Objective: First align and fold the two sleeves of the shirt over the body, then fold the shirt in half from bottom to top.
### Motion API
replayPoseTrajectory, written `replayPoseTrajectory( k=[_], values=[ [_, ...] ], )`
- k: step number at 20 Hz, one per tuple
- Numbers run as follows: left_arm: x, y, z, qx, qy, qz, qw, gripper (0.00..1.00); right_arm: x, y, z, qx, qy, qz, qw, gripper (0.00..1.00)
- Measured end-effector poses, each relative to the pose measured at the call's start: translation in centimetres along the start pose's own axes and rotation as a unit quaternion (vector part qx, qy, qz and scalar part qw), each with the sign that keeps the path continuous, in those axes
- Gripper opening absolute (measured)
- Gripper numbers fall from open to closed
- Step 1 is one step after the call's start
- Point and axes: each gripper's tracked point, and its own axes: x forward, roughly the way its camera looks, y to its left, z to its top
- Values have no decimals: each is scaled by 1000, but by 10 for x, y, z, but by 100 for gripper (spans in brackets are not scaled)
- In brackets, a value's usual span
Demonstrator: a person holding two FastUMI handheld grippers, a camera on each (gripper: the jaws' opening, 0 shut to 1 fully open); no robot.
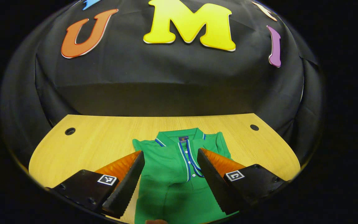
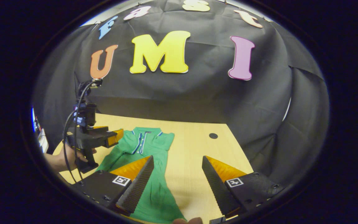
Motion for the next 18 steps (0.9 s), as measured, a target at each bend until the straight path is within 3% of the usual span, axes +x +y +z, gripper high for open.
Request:
replayPoseTrajectory(
  k=[4,8,11,13,18],
  values=[
    [-67,23,2,-3,-3,18,1000,100,3,0,-9,-23,11,41,999,95],
    [-125,49,-44,7,49,25,998,100,-1,-13,-51,-64,62,65,994,95],
    [-165,57,-91,11,101,8,995,100,-7,-20,-104,-76,120,73,987,95],
    [-186,60,-129,9,153,-5,988,100,-15,-24,-146,-79,169,76,979,96],
    [-237,66,-214,-5,289,-21,957,100,-41,-33,-222,-86,272,86,955,96]
  ],
)
